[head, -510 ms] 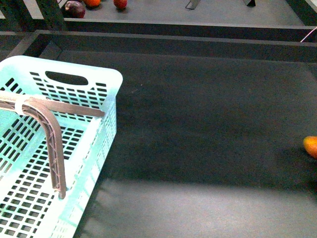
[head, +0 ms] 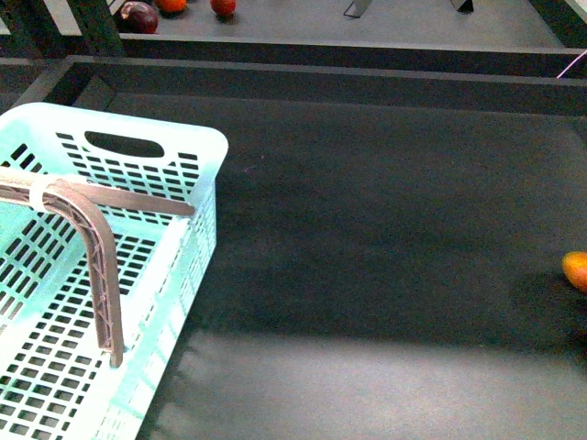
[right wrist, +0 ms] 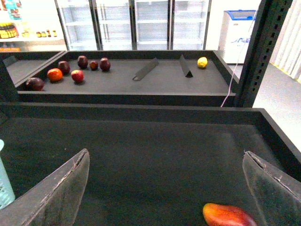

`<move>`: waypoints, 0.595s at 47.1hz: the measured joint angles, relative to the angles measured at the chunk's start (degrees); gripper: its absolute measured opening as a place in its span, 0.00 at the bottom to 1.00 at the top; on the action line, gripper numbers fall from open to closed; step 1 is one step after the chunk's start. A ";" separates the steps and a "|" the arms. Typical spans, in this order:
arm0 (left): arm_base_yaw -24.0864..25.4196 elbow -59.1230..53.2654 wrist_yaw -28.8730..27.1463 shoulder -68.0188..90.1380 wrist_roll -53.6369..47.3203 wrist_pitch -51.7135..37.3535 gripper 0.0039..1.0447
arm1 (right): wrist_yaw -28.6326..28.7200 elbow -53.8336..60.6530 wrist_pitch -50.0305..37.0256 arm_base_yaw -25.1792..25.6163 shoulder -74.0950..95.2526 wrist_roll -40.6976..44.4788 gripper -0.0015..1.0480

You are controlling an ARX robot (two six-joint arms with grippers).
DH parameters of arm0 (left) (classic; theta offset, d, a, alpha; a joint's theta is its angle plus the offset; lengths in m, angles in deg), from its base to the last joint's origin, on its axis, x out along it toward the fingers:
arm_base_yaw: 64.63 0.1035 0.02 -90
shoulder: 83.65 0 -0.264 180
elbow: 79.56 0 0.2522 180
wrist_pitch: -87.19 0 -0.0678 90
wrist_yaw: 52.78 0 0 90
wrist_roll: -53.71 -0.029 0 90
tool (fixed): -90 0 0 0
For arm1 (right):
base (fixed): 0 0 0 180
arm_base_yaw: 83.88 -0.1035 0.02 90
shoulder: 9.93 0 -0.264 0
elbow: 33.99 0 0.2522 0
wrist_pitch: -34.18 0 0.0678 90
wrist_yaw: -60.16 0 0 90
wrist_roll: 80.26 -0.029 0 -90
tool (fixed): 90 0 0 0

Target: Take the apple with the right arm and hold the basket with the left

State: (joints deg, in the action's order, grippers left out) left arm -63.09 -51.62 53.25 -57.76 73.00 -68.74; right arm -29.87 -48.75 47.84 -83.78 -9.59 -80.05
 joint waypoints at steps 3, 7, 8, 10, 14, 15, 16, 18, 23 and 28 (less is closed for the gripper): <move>1.86 2.89 2.16 5.99 4.68 -1.36 0.94 | 0.00 0.00 0.00 0.00 -0.02 0.00 0.91; 3.91 5.49 2.19 14.12 11.78 -1.29 0.94 | 0.02 0.00 0.00 0.00 -0.02 0.00 0.91; 4.13 5.73 2.16 15.78 13.35 -1.31 0.94 | 0.00 0.00 0.00 0.00 0.00 0.00 0.91; 4.20 6.10 1.29 19.37 16.96 -1.60 0.94 | 0.00 0.00 0.00 0.00 -0.02 0.00 0.91; 3.69 6.32 0.15 23.89 21.07 -3.69 0.94 | 0.00 0.00 0.00 0.00 0.00 0.00 0.91; 3.54 6.54 -0.22 25.07 21.81 -4.35 0.94 | 0.00 0.00 0.00 0.00 0.00 -0.02 0.91; 3.39 6.75 -0.55 26.21 22.95 -5.05 0.94 | 0.02 0.00 0.00 0.00 -0.02 0.00 0.91; 2.73 7.67 -1.75 30.58 26.23 -8.26 0.94 | 0.00 0.00 0.00 0.00 -0.02 0.00 0.91; 1.20 10.14 -3.91 38.99 31.58 -13.03 0.94 | 0.00 0.00 0.00 0.00 -0.02 -0.02 0.91; 0.07 12.46 -5.49 45.77 34.86 -15.63 0.94 | 0.02 0.00 0.00 0.00 -0.02 0.00 0.91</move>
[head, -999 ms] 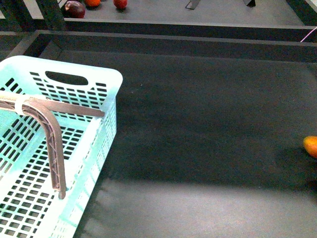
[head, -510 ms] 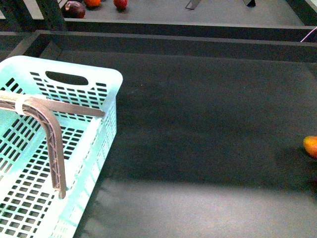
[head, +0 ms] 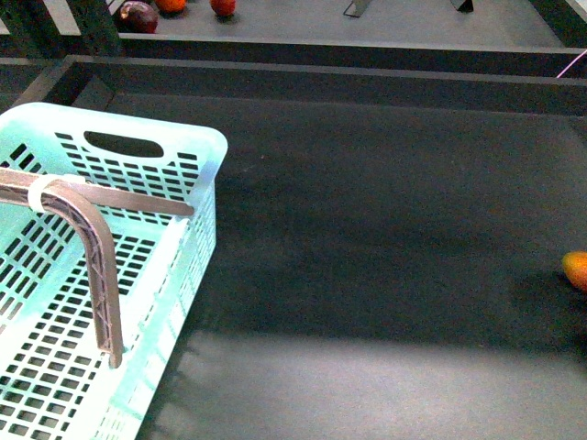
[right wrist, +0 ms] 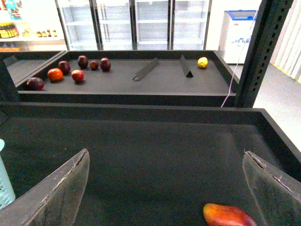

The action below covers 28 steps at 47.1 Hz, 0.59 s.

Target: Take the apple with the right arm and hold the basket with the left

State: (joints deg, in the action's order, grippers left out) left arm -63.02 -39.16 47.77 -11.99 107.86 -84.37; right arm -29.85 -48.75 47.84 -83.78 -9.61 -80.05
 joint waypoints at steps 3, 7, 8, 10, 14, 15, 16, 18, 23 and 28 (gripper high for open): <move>-0.15 1.49 -0.74 3.91 1.99 -1.70 0.94 | -0.02 0.00 0.00 0.00 0.00 0.00 0.91; -0.24 4.66 -1.75 10.23 4.96 -3.43 0.94 | -0.02 0.00 0.00 0.00 0.02 -0.02 0.91; -0.24 5.20 -1.86 11.23 5.53 -3.63 0.94 | -0.02 0.00 0.00 0.00 0.00 -0.02 0.91; -0.24 6.38 -1.90 13.29 6.67 -3.83 0.94 | -0.02 0.00 0.00 0.00 0.00 -0.02 0.91; -0.22 8.26 -1.95 16.31 8.33 -4.07 0.94 | -0.02 0.00 0.00 0.00 0.00 0.00 0.91; -0.22 8.68 -1.97 16.70 8.41 -4.07 0.91 | 0.00 0.00 0.02 0.00 0.00 0.00 0.91; -0.22 9.05 -1.97 17.03 8.81 -4.07 0.86 | 0.00 0.00 0.02 0.00 0.00 -0.02 0.91; -0.22 9.53 -1.77 17.46 9.20 -4.07 0.77 | -0.02 0.00 0.00 0.00 0.00 0.00 0.91; -0.22 10.27 -1.57 18.34 9.84 -4.04 0.60 | -0.02 0.00 0.00 0.00 0.00 -0.02 0.91; -0.13 10.91 -1.55 19.71 10.32 -3.98 0.43 | 0.00 0.00 0.00 0.00 0.00 -0.02 0.91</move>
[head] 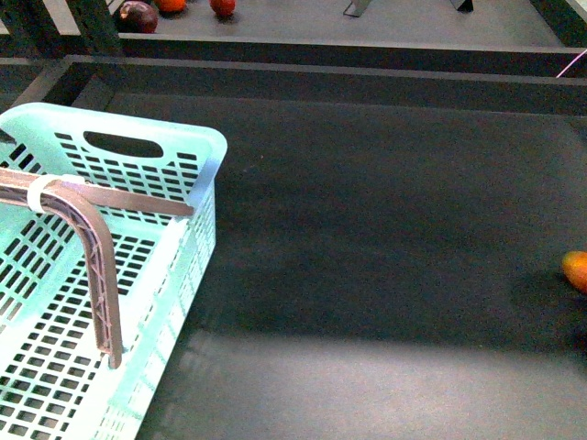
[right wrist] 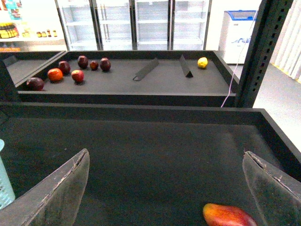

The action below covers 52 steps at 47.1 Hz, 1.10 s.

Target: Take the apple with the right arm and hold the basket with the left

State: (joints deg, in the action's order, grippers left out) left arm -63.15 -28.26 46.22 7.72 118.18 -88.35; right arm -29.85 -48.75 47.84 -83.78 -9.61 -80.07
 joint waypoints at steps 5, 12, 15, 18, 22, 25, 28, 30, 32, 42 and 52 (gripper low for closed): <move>0.24 0.24 0.04 0.98 0.85 0.04 0.26 | 0.00 0.00 0.00 0.00 0.00 0.02 0.91; 0.39 1.18 0.63 1.77 4.85 0.35 0.05 | -0.02 0.00 0.00 0.00 0.00 0.02 0.91; -0.13 1.79 0.81 1.55 3.78 1.36 0.05 | 0.00 0.00 0.00 0.00 0.00 0.02 0.91; -0.72 1.79 0.46 1.03 3.85 2.19 0.05 | -0.02 0.00 0.02 0.00 0.00 0.00 0.91; -2.36 1.88 0.39 -0.77 3.34 4.31 0.05 | -0.02 0.00 0.00 0.00 0.00 0.02 0.91; -4.04 2.10 0.33 -2.29 2.80 5.51 0.05 | 0.00 0.00 0.02 0.00 0.00 0.00 0.91; -6.49 2.64 0.52 -4.28 2.40 6.97 0.05 | 0.00 0.00 0.00 0.00 0.00 0.02 0.91; -7.87 2.99 0.55 -5.31 2.43 7.54 0.05 | 0.00 0.00 0.00 0.00 0.00 0.02 0.91; -9.88 3.63 0.59 -6.54 2.51 8.28 0.05 | 0.00 0.00 0.00 0.00 0.00 0.00 0.91; -20.33 7.96 -0.22 -9.70 3.43 11.65 0.05 | -0.02 0.00 0.00 0.00 0.00 0.00 0.91; -30.27 13.68 -1.77 -10.01 4.42 13.00 0.05 | 0.00 0.00 0.02 0.00 0.00 0.00 0.91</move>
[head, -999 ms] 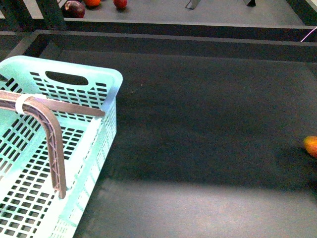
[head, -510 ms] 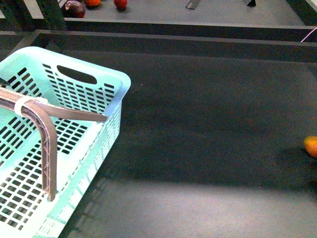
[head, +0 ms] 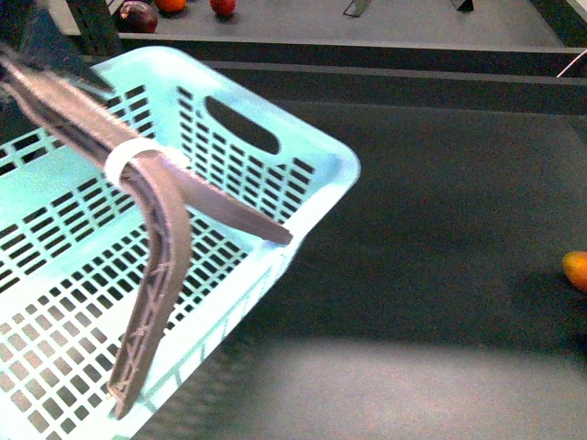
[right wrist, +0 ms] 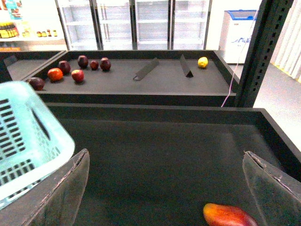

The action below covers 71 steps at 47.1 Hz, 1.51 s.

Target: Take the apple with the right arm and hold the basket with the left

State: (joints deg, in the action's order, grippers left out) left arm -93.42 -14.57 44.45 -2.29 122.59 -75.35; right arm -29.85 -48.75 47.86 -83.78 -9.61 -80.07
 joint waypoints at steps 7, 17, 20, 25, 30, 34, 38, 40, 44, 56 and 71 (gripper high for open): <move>-5.99 3.43 -0.59 0.00 -0.07 0.15 0.05 | 0.00 0.00 -0.02 0.00 0.00 0.00 0.91; -10.54 5.18 0.37 0.00 -0.55 -0.07 0.04 | -0.02 0.00 -0.02 0.00 0.00 0.02 0.91; -10.97 5.20 0.44 0.00 -0.98 -0.20 0.04 | 0.00 0.00 -0.02 0.00 0.00 0.00 0.91; -11.02 5.20 0.26 0.00 -1.55 -0.22 0.04 | 0.00 0.00 0.00 0.00 0.00 0.02 0.91; -10.97 5.20 -0.02 0.00 -1.97 -0.22 0.04 | 0.00 0.00 -0.02 0.00 0.00 0.02 0.91; -10.97 5.20 -0.15 0.00 -2.14 -0.22 0.04 | 0.00 0.00 -0.02 0.00 0.00 0.02 0.91; -10.97 5.20 -0.13 0.00 -2.16 -0.22 0.04 | 0.00 0.00 -0.02 0.00 0.00 0.02 0.91; -10.97 5.20 0.00 0.00 -2.16 -0.22 0.04 | -0.02 0.00 -0.02 0.00 0.00 0.00 0.91; -10.97 5.20 0.09 0.00 -2.16 -0.24 0.04 | -9.68 -2.29 6.21 -3.04 3.15 -4.90 0.91; -10.95 5.22 0.22 0.00 -2.25 -0.33 0.04 | -43.25 -8.37 21.31 -9.46 18.25 -28.83 0.91; -10.95 5.22 0.15 0.00 -2.40 -0.35 0.04 | -30.12 -5.09 4.90 -1.22 38.86 -29.29 0.91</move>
State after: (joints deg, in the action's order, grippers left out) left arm -104.37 -9.35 44.60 -2.29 120.19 -75.70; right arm -59.97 -53.84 52.76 -85.00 29.25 -109.36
